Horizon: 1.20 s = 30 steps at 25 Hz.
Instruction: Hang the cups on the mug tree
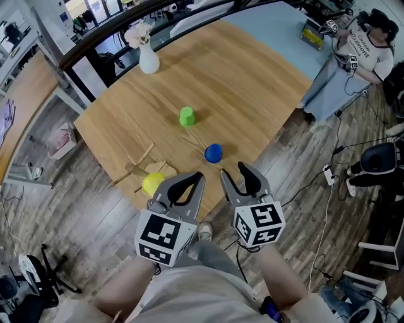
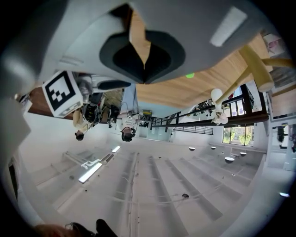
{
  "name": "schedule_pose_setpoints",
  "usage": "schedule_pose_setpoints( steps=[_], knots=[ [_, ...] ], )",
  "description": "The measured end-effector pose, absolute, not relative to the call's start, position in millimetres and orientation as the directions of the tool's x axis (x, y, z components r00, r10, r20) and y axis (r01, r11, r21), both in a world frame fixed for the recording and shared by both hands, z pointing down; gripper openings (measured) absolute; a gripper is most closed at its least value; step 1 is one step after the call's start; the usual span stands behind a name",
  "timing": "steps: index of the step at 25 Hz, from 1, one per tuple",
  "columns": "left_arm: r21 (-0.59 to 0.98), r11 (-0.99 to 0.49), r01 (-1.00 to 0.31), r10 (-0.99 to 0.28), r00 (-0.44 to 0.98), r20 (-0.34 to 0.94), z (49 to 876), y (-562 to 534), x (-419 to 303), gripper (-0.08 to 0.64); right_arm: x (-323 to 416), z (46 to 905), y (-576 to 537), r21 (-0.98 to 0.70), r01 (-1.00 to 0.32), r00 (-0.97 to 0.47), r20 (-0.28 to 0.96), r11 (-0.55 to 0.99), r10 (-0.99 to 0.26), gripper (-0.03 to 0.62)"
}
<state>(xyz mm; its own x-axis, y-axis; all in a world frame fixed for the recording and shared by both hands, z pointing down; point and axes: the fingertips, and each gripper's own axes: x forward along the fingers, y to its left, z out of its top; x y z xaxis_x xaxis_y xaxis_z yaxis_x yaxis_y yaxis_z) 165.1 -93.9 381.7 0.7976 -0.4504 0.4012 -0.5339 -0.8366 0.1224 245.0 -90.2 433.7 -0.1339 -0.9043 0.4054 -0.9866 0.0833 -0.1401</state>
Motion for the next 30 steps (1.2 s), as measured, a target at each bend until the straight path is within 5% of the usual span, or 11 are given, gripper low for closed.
schedule_pose_setpoints(
  steps=[30],
  knots=[
    [0.238, -0.816, -0.528, -0.333, 0.764, 0.553, 480, -129, 210, 0.003, 264, 629, -198, -0.106, -0.989, -0.150, 0.682, 0.106, -0.716, 0.275]
  ],
)
